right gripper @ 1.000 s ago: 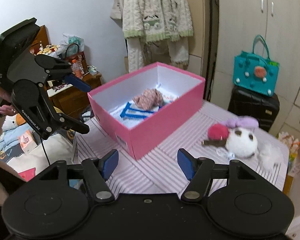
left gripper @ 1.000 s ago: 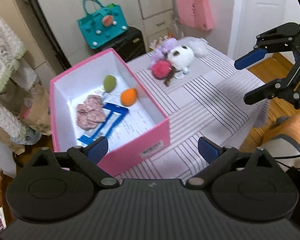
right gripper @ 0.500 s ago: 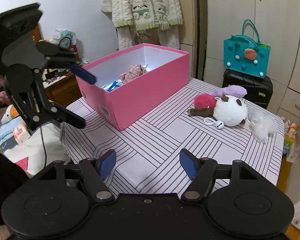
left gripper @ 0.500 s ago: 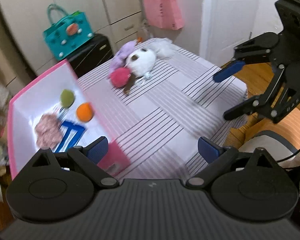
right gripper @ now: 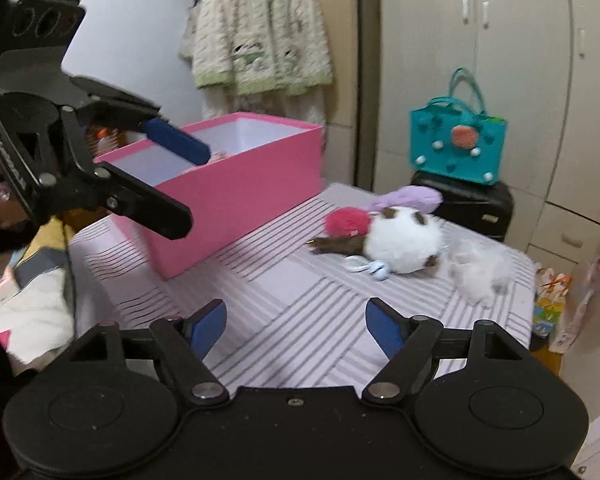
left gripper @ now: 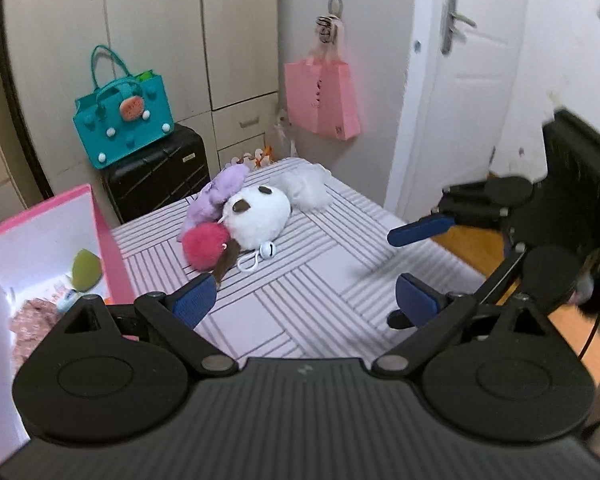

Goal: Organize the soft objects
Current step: 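Lower the left tool onto the white panda plush and close on it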

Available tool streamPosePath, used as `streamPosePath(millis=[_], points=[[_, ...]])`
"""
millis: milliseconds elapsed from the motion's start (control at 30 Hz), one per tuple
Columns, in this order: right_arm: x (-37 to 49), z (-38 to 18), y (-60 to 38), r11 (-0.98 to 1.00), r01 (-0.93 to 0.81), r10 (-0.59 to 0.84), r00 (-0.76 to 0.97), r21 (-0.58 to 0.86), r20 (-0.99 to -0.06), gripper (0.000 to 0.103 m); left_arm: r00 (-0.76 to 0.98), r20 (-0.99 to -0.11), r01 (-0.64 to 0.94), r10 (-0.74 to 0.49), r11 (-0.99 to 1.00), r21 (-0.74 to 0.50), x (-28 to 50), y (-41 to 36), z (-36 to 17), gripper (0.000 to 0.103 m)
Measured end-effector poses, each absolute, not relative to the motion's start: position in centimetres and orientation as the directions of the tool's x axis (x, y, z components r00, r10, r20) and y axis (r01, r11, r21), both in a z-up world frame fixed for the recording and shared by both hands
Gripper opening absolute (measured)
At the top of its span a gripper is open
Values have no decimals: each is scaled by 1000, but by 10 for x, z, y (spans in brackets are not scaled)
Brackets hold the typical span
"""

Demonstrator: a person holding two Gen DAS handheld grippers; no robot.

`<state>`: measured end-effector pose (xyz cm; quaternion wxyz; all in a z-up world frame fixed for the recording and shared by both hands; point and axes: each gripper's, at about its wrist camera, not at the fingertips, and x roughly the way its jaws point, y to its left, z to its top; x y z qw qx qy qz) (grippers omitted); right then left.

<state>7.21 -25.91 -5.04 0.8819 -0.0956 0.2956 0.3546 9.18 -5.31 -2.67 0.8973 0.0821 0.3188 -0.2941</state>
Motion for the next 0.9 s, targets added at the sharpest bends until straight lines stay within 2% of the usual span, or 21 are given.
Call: streamPosePath(millis=[167, 467, 667, 833, 900], points=[[94, -65, -273, 778, -627, 539, 641, 32, -547, 81, 602, -619, 559, -504, 820, -124, 119, -62, -45, 97], [130, -87, -275, 817, -576, 502, 696, 18, -514, 81, 657, -575, 501, -487, 852, -149, 159, -85, -63, 97], [161, -96, -268, 818, -575, 502, 713, 1, -490, 81, 668, -592, 441, -452, 880, -175, 192, -97, -80, 97], [197, -107, -266, 817, -574, 516, 690, 49, -507, 81, 729, -577, 373, -367, 921, -114, 214, -107, -96, 97], [209, -114, -268, 823, -563, 524, 698, 79, -488, 81, 733, -590, 337, -339, 934, -119, 222, -107, -104, 96]])
